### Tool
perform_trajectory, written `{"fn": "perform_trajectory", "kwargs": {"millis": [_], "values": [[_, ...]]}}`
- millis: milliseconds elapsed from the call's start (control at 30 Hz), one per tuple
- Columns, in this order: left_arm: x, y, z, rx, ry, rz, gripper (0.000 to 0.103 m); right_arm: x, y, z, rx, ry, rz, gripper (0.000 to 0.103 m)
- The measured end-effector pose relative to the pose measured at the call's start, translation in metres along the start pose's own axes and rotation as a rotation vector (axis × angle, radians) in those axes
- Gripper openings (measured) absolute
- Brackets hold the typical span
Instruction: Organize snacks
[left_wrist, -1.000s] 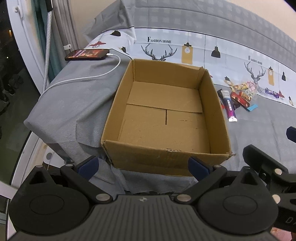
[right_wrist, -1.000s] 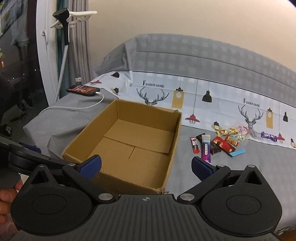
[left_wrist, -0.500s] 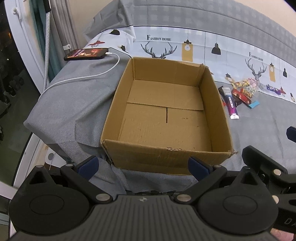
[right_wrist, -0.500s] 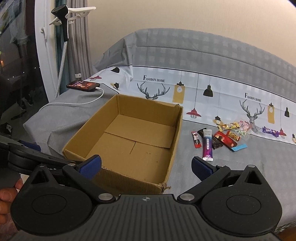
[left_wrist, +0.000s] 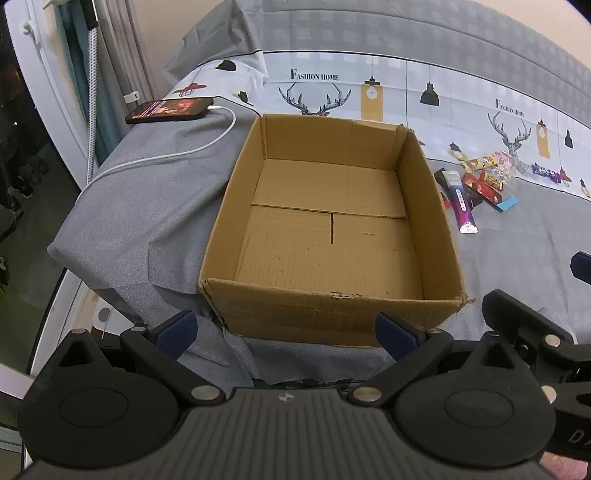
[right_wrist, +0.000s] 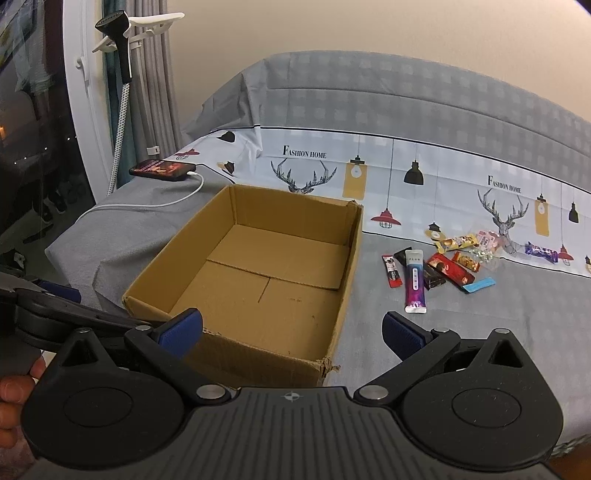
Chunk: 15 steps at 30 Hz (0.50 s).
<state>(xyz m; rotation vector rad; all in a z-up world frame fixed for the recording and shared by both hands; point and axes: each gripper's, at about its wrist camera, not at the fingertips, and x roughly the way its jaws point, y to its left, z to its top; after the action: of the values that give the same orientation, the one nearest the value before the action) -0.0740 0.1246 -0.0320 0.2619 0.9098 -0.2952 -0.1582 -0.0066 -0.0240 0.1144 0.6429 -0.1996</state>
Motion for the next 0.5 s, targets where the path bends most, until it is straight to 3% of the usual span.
{"fn": "perform_trajectory", "kwargs": {"millis": [500], "values": [[0.0007, 0.0014, -0.0014, 0.002, 0.003, 0.0, 0.103, 0.0005, 0.0008, -0.0012, 0.0, 0.0, -0.001, 0.103]]}}
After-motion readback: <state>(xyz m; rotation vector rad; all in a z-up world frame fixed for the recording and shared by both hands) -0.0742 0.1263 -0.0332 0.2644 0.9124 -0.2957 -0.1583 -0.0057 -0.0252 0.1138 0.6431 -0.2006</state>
